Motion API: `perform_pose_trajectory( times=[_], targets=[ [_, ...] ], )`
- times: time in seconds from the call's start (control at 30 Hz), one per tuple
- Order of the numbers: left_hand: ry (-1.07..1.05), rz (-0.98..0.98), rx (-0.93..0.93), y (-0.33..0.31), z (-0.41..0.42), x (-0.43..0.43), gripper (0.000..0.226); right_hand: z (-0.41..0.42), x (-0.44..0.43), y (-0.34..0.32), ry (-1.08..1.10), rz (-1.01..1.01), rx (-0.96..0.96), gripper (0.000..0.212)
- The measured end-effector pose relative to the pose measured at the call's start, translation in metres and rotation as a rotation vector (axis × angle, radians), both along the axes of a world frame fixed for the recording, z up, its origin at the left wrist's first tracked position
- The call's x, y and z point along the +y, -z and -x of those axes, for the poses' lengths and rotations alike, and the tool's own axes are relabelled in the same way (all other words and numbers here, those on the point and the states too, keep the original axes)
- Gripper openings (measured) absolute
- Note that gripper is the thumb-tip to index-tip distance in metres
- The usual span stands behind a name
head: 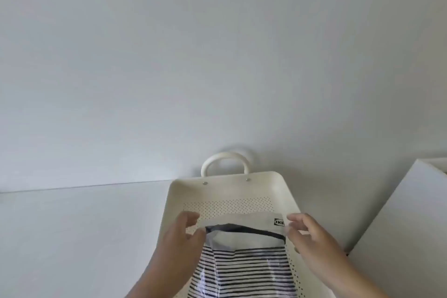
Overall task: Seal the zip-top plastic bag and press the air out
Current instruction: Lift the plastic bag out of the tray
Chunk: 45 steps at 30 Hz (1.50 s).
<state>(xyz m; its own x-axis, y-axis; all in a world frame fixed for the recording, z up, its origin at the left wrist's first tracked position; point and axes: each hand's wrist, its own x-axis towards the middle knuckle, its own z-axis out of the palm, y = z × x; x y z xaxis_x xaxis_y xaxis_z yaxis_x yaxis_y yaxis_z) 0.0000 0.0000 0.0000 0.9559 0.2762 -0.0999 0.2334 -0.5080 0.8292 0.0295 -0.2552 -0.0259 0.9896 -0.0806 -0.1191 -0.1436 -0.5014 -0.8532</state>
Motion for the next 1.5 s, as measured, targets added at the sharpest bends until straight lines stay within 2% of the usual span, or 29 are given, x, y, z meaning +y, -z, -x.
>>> perform_pose_trajectory(
  times=[0.07, 0.13, 0.2, 0.33, 0.57, 0.7, 0.93, 1.13, 1.27, 1.37, 1.5],
  targets=[
    [0.011, 0.007, 0.044, 0.013, -0.011, -0.002, 0.024, -0.005, 0.0, 0.011, -0.024, -0.096, 0.105, 0.023],
    [-0.021, 0.098, 0.136, 0.02, -0.022, -0.002, 0.025, -0.006, -0.001, 0.017, -0.036, -0.234, 0.198, 0.029],
    [-0.023, 0.139, 0.222, 0.03, -0.031, -0.004, 0.036, -0.006, -0.002, 0.025, -0.075, -0.315, 0.249, 0.033],
    [0.011, 0.199, 0.266, 0.036, -0.034, -0.007, 0.047, -0.007, 0.0, 0.03, -0.142, -0.387, 0.237, 0.036],
    [-0.007, 0.384, 0.051, 0.022, -0.014, -0.007, 0.034, 0.002, 0.01, 0.017, -0.102, -0.532, 0.079, 0.024],
    [0.031, 0.382, -0.087, 0.005, 0.007, -0.006, 0.032, 0.016, 0.013, 0.002, -0.097, -0.613, -0.038, 0.015],
    [0.084, 0.443, -0.317, -0.03, 0.041, -0.002, 0.021, 0.038, 0.025, -0.028, -0.081, -0.725, -0.211, 0.015],
    [0.026, 0.463, -0.486, -0.069, 0.067, 0.025, 0.025, 0.049, 0.06, -0.07, -0.18, -0.749, -0.369, 0.024],
    [-0.03, 0.437, -0.589, -0.082, 0.094, 0.071, 0.031, 0.056, 0.111, -0.091, -0.306, -0.719, -0.41, 0.022],
    [-0.053, 0.487, -0.567, -0.076, 0.117, 0.115, 0.055, 0.064, 0.157, -0.094, -0.387, -0.695, -0.408, 0.024],
    [-0.11, 0.514, -0.535, -0.055, 0.144, 0.171, 0.05, 0.078, 0.209, -0.082, -0.437, -0.646, -0.383, 0.027]
  ],
)
